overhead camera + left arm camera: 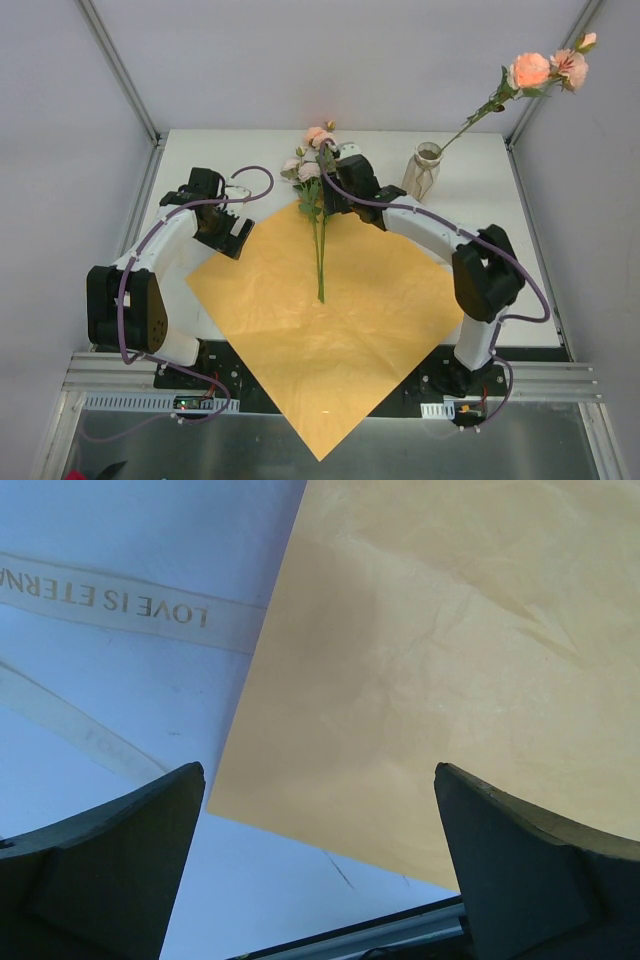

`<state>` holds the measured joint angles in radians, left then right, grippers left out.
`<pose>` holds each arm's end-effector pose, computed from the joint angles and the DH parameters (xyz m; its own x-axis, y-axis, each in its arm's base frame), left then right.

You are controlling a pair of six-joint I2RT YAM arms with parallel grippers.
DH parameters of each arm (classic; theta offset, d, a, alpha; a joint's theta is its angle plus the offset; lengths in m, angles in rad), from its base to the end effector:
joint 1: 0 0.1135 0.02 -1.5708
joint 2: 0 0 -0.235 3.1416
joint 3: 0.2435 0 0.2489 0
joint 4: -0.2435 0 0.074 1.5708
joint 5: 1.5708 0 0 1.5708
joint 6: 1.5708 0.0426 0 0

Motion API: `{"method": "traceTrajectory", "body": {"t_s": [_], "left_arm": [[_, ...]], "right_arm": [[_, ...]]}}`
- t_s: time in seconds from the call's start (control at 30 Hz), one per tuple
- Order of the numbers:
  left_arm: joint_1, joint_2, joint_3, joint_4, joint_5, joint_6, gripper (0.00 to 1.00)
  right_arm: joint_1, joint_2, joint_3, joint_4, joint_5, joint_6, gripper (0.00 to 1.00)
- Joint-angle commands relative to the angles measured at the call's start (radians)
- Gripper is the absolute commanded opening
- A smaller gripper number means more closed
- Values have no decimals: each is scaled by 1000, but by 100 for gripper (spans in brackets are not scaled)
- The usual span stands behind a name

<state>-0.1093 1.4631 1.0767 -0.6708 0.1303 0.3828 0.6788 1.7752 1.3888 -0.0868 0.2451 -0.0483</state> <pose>0.2958 -0.0380 0.2104 -0.7390 0.4537 -0.4980 0.4826 0.8723 0.0785 0.3308 0.2536 0.2556 -0.3330 -0.3288 -0.8837 -0.4576 0.8758 -0.1534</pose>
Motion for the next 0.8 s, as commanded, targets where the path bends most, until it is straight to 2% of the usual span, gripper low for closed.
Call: {"method": "traceTrajectory", "body": {"t_s": [0.0,0.13,0.27,0.57,0.73,0.77], "left_arm": [[10,-33,8,-19,14,11,99],[10,-24,9,-16,22,10,99],[10,-18,6,-15,15,13,99],[13,-10,-1,-4,6,24,99],[14,-7,-1,-3,6,22,99],[16,-7,0,-1,6,21,99]], "right_arm": [[-1,108,146,-166,-89,111,70],[-1,252,254,-243,-130,146,68],[1,322,295,-246,-130,168,65],[5,414,339,-298,-86,206,48],[11,402,314,-272,-55,217,33],[13,391,305,-260,-53,219,27]]}}
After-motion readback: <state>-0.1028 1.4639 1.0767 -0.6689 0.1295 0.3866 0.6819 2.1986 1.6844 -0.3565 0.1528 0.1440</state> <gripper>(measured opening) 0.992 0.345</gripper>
